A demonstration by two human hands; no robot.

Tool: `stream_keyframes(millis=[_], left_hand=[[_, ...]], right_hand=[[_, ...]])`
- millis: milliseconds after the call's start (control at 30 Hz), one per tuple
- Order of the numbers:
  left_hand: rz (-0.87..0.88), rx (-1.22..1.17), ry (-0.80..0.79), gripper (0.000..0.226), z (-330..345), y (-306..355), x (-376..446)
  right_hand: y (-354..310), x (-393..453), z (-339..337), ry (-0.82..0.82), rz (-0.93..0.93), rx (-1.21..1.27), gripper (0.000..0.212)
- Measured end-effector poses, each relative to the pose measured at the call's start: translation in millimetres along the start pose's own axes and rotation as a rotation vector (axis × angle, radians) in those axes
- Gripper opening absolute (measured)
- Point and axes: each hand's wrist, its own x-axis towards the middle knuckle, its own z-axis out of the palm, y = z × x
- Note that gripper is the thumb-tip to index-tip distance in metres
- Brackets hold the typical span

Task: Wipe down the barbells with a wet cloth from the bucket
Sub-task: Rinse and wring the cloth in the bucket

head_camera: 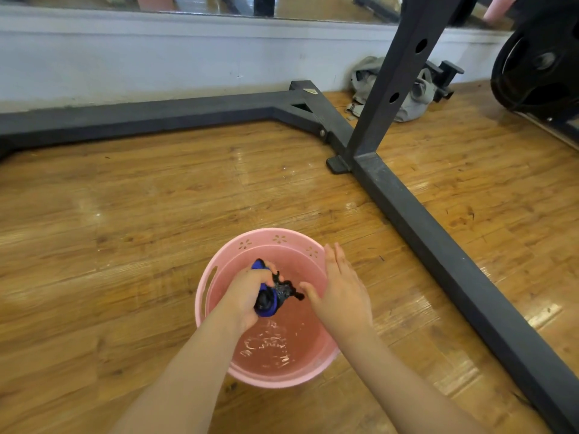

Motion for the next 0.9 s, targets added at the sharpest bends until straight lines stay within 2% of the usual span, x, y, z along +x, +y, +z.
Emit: stream_keyframes(millis=[100, 200, 333, 567, 733, 900], left_hand=[[-0.046, -0.109, -0.014, 0.025, -2.3, 2.9, -0.8], [-0.04, -0.114, -0.056, 0.021, 5.5, 4.9, -4.7], [-0.102, -0.359, -0.13, 0.013, 17.3, 2.7, -9.7], [-0.25, -0.033, -0.173, 0.009, 13.1, -4.4, -12.5], [-0.143, -0.094, -0.093, 0.027, 13.1, -9.9, -4.3], [-0.043, -0.324, 0.033, 0.033, 18.0, -2.2, -1.6]], right_hand=[[-1.8, -0.3, -2.2, -0.03, 0.018, 0.005, 0.09], [-4.1, -1.2, -5.9, -0.063, 0.024, 0.022, 0.096], [-2.9, -2.8, -7.4, -0.063, 0.011, 0.051, 0.091], [-1.0, -2.1, -6.2, -0.048, -0.023, 0.036, 0.081], [-0.6, -2.1, -3.9, -0.059, -0.027, 0.05, 0.089], [-0.8, 0.7, 2.0, 0.027, -0.028, 0.076, 0.079]])
